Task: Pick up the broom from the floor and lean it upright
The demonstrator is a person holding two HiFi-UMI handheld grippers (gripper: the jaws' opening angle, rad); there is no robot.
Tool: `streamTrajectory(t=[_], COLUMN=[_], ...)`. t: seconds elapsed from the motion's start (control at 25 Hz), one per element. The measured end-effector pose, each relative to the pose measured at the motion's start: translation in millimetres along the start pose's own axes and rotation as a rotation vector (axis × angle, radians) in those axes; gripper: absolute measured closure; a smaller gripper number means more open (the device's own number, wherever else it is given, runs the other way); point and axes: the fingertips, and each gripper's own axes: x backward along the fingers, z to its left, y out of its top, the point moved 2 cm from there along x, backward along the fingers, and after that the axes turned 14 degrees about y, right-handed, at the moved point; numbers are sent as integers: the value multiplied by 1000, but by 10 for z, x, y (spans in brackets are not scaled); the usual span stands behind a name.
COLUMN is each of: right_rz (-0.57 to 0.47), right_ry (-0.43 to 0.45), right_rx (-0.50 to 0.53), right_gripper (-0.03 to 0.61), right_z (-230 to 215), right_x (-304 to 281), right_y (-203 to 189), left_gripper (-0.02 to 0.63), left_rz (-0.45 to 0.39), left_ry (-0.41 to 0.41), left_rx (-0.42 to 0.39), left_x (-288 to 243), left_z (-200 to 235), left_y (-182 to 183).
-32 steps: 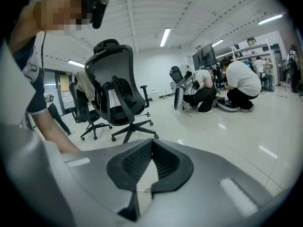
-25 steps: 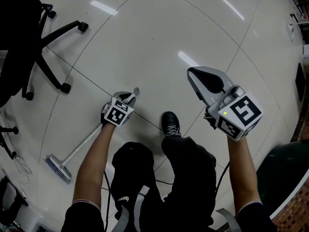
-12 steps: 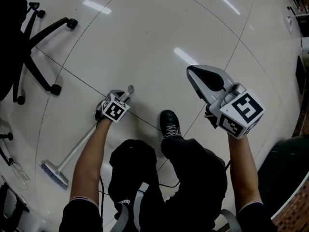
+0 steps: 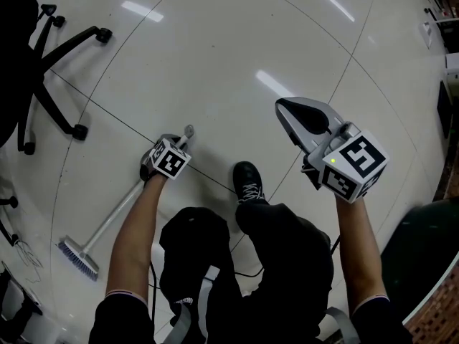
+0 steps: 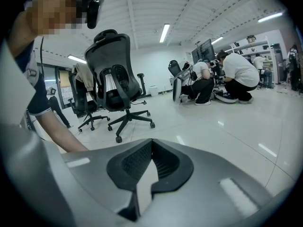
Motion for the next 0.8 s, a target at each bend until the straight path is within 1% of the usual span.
streamTrajectory(t=[0.16,0.36,0.56,0.8], right_rz=[-4,-7,-2,4], right_ry=[3,16,32,55], right_rx=[2,-4,-4,-50], right_gripper=[572,572,572,572], right_z=[33,96,213,470], right_x=[78,141,286,548], right_y=[89,336,804,1433], left_gripper=[517,517,518,519], left_rz=[-25,-86,-171,-245], left_ry=[-17,-16,2,30], left_rx=[7,18,22,31], left_x=[233,661,1327,2321], left_z=[13,115,227,321], left_y=[116,425,898,1357])
